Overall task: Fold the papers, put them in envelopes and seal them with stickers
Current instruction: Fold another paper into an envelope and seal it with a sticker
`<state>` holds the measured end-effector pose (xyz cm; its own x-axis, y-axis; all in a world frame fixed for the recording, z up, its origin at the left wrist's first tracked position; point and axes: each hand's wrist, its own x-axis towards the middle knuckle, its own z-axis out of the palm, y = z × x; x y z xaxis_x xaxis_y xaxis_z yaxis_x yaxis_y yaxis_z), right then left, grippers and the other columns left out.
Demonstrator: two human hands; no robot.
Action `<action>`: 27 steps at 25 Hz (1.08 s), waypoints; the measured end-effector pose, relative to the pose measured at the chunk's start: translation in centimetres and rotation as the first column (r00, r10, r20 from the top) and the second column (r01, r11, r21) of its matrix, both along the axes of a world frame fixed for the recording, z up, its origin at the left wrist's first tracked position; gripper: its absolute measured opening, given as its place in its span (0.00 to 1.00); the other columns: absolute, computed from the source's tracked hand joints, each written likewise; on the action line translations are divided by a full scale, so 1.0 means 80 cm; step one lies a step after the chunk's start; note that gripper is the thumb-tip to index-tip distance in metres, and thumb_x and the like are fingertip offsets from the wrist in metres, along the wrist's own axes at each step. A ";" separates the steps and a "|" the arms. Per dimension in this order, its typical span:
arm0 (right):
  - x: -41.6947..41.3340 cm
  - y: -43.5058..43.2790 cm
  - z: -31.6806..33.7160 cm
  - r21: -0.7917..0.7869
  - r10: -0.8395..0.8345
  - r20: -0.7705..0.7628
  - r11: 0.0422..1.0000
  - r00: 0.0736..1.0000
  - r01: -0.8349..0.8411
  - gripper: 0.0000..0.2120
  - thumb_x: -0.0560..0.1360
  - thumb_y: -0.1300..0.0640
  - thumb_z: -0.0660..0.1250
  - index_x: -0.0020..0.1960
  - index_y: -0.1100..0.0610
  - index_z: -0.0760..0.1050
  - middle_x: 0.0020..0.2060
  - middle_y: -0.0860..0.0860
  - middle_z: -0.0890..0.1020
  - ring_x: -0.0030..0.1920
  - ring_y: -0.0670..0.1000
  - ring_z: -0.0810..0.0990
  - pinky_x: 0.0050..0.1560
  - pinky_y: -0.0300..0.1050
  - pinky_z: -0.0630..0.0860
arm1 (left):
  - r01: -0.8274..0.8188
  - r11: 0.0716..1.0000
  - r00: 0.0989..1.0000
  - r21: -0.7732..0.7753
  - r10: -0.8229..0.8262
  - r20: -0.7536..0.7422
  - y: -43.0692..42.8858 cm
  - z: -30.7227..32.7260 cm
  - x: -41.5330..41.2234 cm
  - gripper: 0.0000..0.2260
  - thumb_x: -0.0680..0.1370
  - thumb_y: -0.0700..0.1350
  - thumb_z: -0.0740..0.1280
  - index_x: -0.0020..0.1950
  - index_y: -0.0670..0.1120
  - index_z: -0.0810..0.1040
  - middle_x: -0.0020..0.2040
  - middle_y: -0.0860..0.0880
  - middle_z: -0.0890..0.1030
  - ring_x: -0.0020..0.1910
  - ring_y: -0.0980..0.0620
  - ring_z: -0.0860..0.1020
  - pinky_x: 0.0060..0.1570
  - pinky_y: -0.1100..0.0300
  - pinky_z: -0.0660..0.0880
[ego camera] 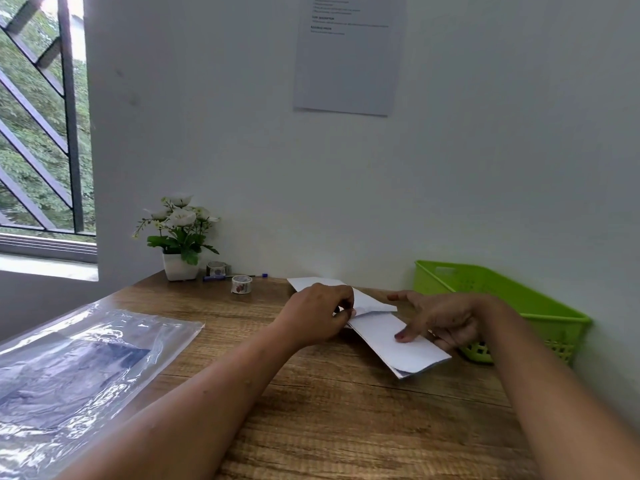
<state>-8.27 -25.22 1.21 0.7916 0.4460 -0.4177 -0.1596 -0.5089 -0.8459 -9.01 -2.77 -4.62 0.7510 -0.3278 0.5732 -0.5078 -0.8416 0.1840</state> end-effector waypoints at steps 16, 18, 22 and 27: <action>-0.004 0.022 0.001 0.185 -0.073 0.376 0.983 0.924 0.002 0.08 0.69 0.66 0.72 0.43 0.60 0.75 0.39 0.53 0.78 0.40 0.49 0.79 0.44 0.41 0.80 | 0.044 0.978 0.997 -0.202 -0.055 -0.052 0.003 0.005 0.003 0.03 0.77 0.48 0.63 0.47 0.50 0.74 0.47 0.51 0.82 0.44 0.52 0.78 0.45 0.53 0.78; -0.007 0.014 0.001 0.142 -0.011 0.389 0.989 0.921 -0.048 0.06 0.70 0.69 0.70 0.44 0.62 0.77 0.40 0.56 0.79 0.40 0.49 0.80 0.48 0.41 0.80 | 0.060 0.976 0.996 -0.211 -0.074 -0.058 0.003 0.004 0.005 0.02 0.77 0.47 0.63 0.45 0.51 0.73 0.46 0.51 0.82 0.43 0.51 0.79 0.45 0.50 0.78; 0.009 0.020 -0.012 0.091 -0.110 0.618 0.994 0.779 0.067 0.07 0.67 0.65 0.74 0.42 0.59 0.77 0.42 0.56 0.79 0.40 0.50 0.80 0.47 0.45 0.81 | 0.106 0.963 0.991 -0.248 -0.123 -0.055 0.003 0.005 0.004 0.03 0.77 0.47 0.63 0.44 0.52 0.73 0.44 0.52 0.82 0.44 0.52 0.79 0.46 0.50 0.78; 0.028 0.036 -0.041 -0.191 0.080 0.935 0.934 0.347 0.302 0.24 0.61 0.48 0.78 0.54 0.48 0.75 0.49 0.46 0.72 0.52 0.48 0.72 0.45 0.38 0.68 | 0.157 0.963 0.982 -0.221 -0.176 -0.067 -0.001 0.007 0.001 0.04 0.78 0.45 0.63 0.45 0.53 0.72 0.43 0.55 0.78 0.47 0.54 0.79 0.47 0.58 0.77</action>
<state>-6.03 -22.32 -2.09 0.7799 0.3341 0.5292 0.5425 -0.7825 -0.3055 -8.93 -2.84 -4.04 0.7451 -0.3291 0.5801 -0.6121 -0.6829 0.3987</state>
